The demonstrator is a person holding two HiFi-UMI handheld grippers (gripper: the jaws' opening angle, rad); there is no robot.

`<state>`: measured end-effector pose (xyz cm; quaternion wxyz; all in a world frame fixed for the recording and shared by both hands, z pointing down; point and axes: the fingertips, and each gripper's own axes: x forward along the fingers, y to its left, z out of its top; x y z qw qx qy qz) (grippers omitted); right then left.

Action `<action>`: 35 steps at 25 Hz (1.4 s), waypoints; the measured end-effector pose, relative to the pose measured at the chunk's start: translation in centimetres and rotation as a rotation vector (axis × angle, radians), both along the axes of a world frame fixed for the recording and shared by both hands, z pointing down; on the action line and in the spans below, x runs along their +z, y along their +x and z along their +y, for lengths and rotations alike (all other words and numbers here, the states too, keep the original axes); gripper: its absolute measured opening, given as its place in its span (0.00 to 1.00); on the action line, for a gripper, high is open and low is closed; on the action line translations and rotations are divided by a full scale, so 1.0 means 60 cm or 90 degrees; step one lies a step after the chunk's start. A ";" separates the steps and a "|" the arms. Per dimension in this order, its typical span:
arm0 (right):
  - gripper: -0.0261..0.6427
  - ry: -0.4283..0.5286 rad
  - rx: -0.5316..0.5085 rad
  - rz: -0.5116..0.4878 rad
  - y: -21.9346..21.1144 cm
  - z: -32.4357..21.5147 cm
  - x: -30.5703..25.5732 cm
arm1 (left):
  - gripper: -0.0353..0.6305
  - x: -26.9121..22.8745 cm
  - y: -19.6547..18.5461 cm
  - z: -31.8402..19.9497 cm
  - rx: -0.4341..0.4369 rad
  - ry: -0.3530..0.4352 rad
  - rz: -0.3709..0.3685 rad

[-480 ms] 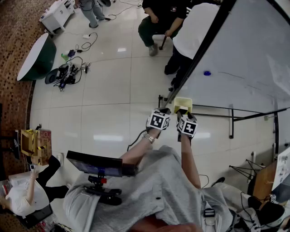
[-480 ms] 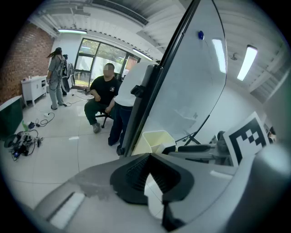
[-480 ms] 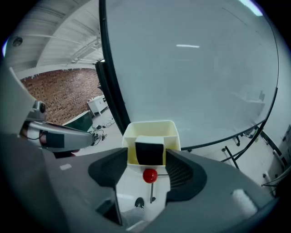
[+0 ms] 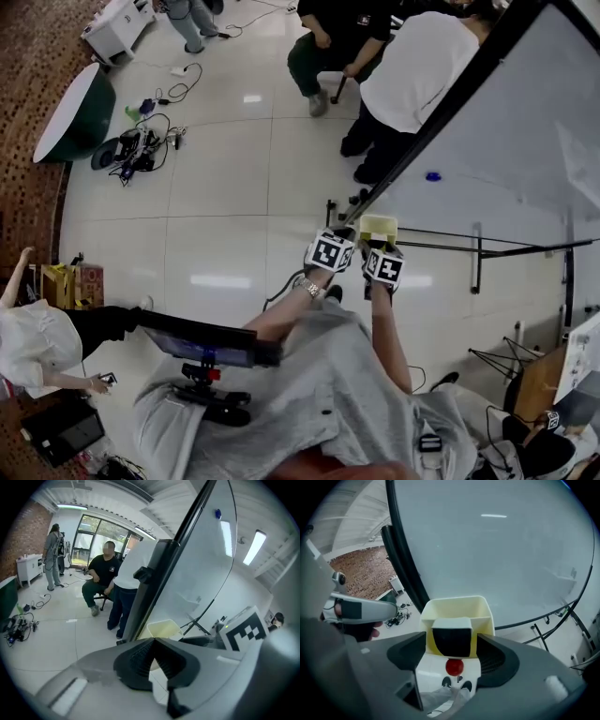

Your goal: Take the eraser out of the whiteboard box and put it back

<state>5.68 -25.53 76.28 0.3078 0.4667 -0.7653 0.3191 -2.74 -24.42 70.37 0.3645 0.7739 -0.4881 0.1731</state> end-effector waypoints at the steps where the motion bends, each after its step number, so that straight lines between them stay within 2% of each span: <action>1: 0.54 0.001 0.002 0.005 0.005 -0.001 0.001 | 0.06 0.001 -0.002 -0.002 -0.004 0.001 -0.002; 3: 0.41 -0.002 -0.007 0.010 0.011 0.002 0.005 | 0.06 0.004 -0.004 -0.001 -0.011 -0.001 -0.005; 6: 0.40 -0.004 -0.051 0.001 0.011 0.012 -0.014 | 0.06 0.005 -0.003 -0.002 -0.019 -0.010 0.000; 9: 0.40 0.010 -0.074 -0.049 0.007 0.020 -0.087 | 0.06 0.006 -0.007 -0.006 -0.035 -0.010 0.002; 12: 0.40 0.069 -0.074 -0.100 0.011 0.009 -0.182 | 0.06 0.012 -0.002 -0.003 -0.044 -0.016 0.003; 15: 0.40 0.127 -0.045 -0.112 0.018 -0.022 -0.230 | 0.06 0.016 -0.002 -0.003 -0.046 -0.019 0.005; 18: 0.40 0.130 -0.028 -0.099 0.015 -0.055 -0.198 | 0.06 0.017 -0.012 -0.009 -0.055 -0.018 0.007; 26: 0.40 0.071 -0.012 -0.037 0.017 -0.070 -0.044 | 0.06 0.015 -0.019 -0.024 -0.066 -0.015 0.001; 33: 0.41 0.067 -0.040 -0.002 0.000 -0.075 -0.025 | 0.06 0.015 -0.030 -0.041 -0.064 -0.012 0.003; 35: 0.44 0.065 -0.052 -0.007 -0.003 -0.073 -0.030 | 0.06 0.013 -0.027 -0.046 -0.059 -0.012 0.005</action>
